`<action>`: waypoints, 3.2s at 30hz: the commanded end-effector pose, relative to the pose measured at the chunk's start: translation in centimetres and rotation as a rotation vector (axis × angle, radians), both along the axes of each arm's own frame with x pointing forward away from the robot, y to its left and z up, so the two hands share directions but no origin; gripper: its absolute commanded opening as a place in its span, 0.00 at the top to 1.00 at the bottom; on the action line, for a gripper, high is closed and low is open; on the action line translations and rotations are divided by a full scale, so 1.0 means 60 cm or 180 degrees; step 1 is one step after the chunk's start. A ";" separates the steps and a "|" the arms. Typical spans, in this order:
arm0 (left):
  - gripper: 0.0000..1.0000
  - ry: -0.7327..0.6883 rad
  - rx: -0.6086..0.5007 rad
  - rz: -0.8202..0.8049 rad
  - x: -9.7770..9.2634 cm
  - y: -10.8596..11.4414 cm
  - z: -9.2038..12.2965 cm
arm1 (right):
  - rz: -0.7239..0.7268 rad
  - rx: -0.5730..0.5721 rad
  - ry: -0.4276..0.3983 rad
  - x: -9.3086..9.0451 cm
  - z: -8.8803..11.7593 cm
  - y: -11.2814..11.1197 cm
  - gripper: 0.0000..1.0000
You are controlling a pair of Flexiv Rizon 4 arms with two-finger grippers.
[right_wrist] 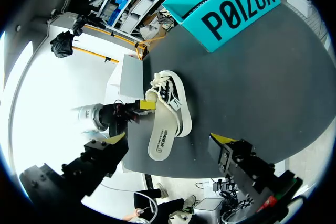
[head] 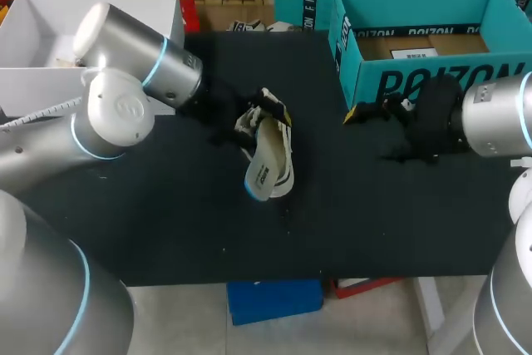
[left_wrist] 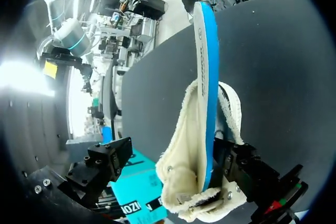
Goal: Take the shoe out of the shoebox, open the shoe tongue, remove and reinsert the insole, then place the shoe into the shoebox
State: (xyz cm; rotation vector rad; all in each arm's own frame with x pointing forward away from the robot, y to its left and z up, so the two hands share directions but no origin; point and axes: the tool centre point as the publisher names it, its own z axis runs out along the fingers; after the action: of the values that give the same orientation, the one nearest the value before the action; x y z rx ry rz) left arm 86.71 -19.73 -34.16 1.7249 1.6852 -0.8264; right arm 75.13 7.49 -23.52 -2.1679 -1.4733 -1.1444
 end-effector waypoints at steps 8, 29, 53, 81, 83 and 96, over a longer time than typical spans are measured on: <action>0.49 0.0210 0.0203 -0.0191 -0.030 0.020 0.014 | -0.0010 -0.0013 0.0003 0.001 0.000 0.004 0.00; 1.00 0.0723 0.0699 -0.0451 -0.056 0.032 -0.022 | -0.0010 -0.0013 0.0003 0.001 0.000 0.004 0.00; 1.00 0.0393 0.0292 -0.0138 -0.048 0.016 -0.015 | -0.0010 -0.0013 0.0003 0.001 0.000 0.004 0.00; 1.00 0.0189 0.0311 0.0173 0.007 0.026 -0.039 | -0.0010 -0.0013 0.0003 0.001 0.000 0.004 0.00; 1.00 0.0162 0.0311 0.0192 0.014 0.024 -0.036 | -0.0010 -0.0013 0.0003 0.001 0.000 0.004 0.00; 1.00 0.0133 0.0286 0.0173 0.014 0.029 -0.018 | -0.0010 -0.0013 0.0003 0.001 0.000 0.004 0.00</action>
State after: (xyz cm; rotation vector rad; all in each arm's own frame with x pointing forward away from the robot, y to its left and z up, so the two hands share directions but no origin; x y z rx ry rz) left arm 87.68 -18.38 -35.47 1.7269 1.8197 -0.7797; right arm 75.12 7.48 -23.51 -2.1680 -1.4733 -1.1443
